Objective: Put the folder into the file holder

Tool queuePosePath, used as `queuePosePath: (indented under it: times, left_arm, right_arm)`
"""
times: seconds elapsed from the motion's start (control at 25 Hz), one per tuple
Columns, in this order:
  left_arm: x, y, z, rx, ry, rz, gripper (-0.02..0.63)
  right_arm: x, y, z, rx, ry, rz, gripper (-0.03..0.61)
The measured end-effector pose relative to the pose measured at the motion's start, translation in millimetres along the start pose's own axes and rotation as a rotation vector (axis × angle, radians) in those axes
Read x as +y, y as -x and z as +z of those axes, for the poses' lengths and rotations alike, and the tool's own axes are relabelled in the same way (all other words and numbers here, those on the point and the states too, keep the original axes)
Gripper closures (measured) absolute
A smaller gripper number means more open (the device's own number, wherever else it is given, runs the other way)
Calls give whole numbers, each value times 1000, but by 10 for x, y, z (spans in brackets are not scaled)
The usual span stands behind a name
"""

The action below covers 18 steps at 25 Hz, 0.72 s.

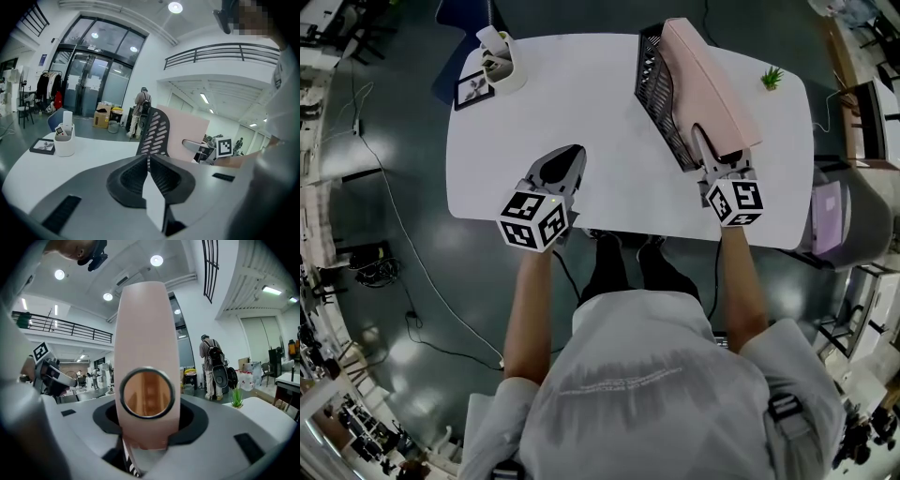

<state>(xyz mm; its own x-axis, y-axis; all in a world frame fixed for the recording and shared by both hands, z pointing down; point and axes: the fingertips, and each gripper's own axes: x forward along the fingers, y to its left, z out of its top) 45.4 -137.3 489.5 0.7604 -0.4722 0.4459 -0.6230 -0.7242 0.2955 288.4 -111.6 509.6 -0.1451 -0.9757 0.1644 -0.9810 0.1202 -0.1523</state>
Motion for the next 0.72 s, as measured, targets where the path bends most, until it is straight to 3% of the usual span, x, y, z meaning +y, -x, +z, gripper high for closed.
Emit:
queuePosePath:
  times: [0.32, 0.72]
  left_arm:
    - [-193, -73, 187, -32, -25, -36, 584]
    - [-464, -196, 674, -110, -106, -144, 584]
  right_arm:
    - [-12, 264, 255, -8, 40, 23, 338]
    - [-123, 891, 1030, -109, 37, -29, 323]
